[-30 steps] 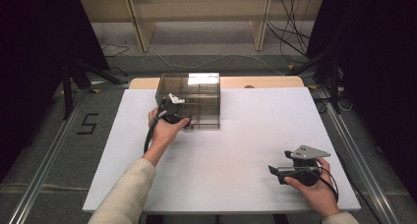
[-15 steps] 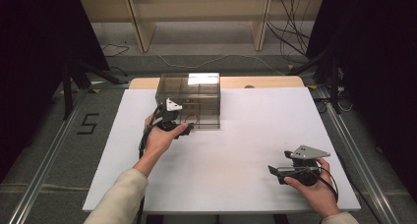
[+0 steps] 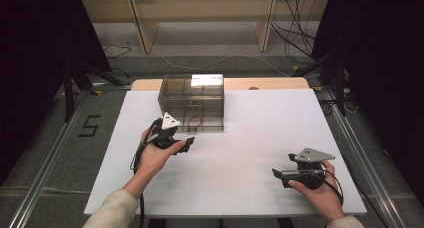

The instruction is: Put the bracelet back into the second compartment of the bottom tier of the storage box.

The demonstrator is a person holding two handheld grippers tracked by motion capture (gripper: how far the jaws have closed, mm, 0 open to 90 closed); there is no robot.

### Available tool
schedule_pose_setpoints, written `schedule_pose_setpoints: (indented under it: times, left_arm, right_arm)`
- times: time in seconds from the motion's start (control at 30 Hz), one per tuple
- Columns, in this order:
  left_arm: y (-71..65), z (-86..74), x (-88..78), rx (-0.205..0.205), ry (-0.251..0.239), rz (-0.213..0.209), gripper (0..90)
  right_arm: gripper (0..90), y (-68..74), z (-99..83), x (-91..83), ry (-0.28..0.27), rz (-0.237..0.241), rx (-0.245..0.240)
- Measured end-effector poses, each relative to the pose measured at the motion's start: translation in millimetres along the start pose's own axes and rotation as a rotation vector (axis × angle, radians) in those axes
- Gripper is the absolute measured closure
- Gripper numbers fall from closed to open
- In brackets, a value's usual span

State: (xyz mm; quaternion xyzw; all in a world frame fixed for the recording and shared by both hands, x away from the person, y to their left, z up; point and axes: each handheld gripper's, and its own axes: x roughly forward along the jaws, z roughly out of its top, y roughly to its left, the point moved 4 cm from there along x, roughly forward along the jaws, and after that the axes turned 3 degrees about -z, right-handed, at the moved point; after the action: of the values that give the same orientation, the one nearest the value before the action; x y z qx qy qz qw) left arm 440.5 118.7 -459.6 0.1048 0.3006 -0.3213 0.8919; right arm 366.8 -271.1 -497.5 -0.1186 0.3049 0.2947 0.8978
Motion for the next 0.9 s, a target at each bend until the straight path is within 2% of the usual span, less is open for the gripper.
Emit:
schedule_pose_setpoints:
  times: [0.3, 0.53, 0.73, 0.9]
  left_arm:
    - [-14.5, -23.3, -13.9, 0.028, -0.021, -0.047, 22.3]
    - [-22.8, -39.7, -22.6, 0.055, -0.011, -0.072, 21.5]
    - [-24.9, -59.4, -31.9, 0.048, -0.012, -0.100, 20.8]
    - [-24.7, -71.6, -37.9, 0.040, -0.007, -0.093, 21.5]
  right_arm:
    - [16.7, 1.5, 0.1, 0.4, 0.000, 0.005, 0.004]
    - [16.7, 2.4, 0.1, 0.7, 0.000, 0.012, -0.004]
    - [16.7, 3.7, 0.2, 1.3, 0.002, 0.016, -0.001]
    - [16.8, 3.4, 0.3, 1.1, -0.003, 0.029, -0.004]
